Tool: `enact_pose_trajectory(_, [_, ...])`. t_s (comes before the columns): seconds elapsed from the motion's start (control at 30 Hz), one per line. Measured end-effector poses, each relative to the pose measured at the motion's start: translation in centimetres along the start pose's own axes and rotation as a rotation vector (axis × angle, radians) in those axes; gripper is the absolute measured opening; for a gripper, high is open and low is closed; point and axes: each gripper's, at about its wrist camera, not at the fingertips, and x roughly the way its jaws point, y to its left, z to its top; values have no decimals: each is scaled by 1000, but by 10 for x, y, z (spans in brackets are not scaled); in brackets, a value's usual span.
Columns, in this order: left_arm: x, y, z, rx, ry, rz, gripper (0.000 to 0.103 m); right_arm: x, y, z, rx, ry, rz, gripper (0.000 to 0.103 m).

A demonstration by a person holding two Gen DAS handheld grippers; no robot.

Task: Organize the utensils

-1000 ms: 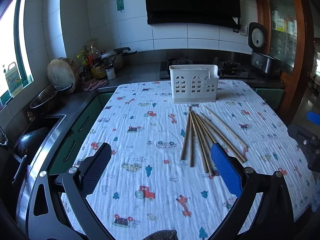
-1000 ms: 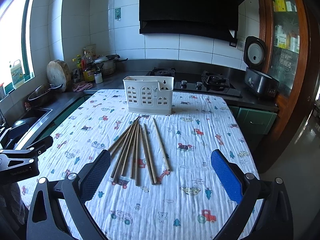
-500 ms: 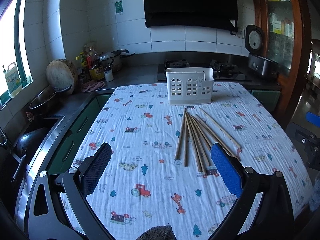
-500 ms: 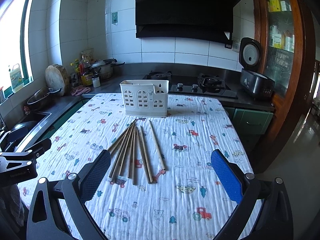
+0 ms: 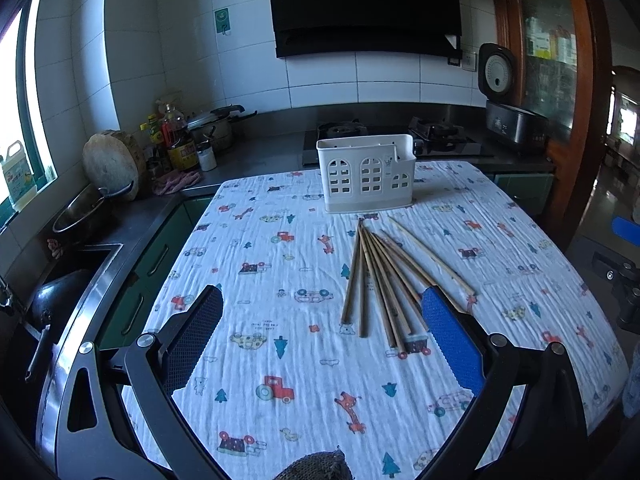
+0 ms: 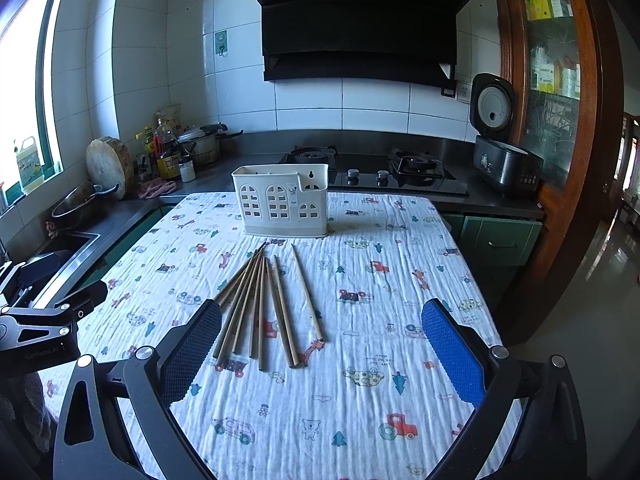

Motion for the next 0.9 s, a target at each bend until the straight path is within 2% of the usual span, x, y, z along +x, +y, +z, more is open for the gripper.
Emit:
enact_pose_trajectory(0.3, [4,-1,3,2,-1,-20,98,3,-3,0,5,2,-7,97])
enact_pose_trajectory(0.9, [7,5,9,-8,-8,-5,98,13,-1,2,6,17,-3,97])
